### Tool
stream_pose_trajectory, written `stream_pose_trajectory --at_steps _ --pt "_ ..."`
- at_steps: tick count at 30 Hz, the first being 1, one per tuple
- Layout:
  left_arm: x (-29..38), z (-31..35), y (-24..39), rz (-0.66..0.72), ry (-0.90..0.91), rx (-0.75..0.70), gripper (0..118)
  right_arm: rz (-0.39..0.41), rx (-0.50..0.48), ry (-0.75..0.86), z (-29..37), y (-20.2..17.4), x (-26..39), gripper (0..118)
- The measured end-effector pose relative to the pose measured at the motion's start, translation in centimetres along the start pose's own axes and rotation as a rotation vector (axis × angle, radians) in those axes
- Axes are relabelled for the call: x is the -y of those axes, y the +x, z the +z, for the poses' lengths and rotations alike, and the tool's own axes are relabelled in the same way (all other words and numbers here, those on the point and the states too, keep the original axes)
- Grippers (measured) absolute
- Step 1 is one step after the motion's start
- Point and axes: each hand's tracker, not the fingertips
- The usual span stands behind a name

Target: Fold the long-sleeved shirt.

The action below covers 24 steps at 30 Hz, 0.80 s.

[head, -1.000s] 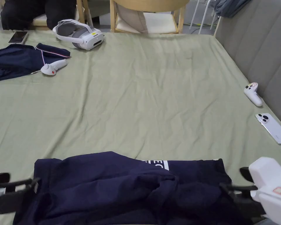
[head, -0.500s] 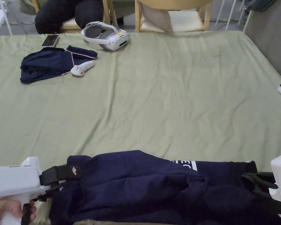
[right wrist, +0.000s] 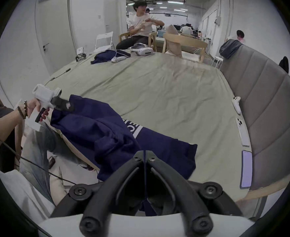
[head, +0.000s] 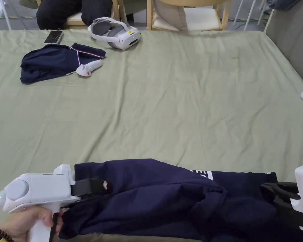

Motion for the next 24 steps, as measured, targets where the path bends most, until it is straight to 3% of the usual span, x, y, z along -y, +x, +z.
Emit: stream_pose_trajectory --at_steps 1,2,4,7,14,22,24 --pt "0.3 0.6 0.2 -0.031 0.011 -0.092 59 -0.001 0.003 0.002 -0.1 -0.1 -0.1 0" --pt "0.4 1.0 -0.2 -0.046 0.008 -0.158 17 0.002 0.001 0.004 -0.1 -0.1 -0.2 0" --pt "0.6 1.2 -1.1 0.024 0.036 -0.045 18 -0.008 -0.001 0.008 -0.3 -0.1 -0.3 0" --pt "0.7 1.6 -1.7 -0.045 0.058 -0.072 17 -0.009 -0.003 0.008 -0.2 -0.4 -0.5 0" --pt "-0.9 3.7 -3.1 0.026 0.137 -0.07 17 -0.007 0.003 0.003 0.5 0.2 -0.4 0" --pt "-4.2 8.3 -8.8 0.128 0.253 -0.224 17 -0.017 0.015 0.011 0.7 0.2 -0.4 0" --pt "-3.5 9.4 -6.9 0.125 0.249 -0.223 17 -0.011 0.008 0.007 0.4 -0.1 -0.4 0"
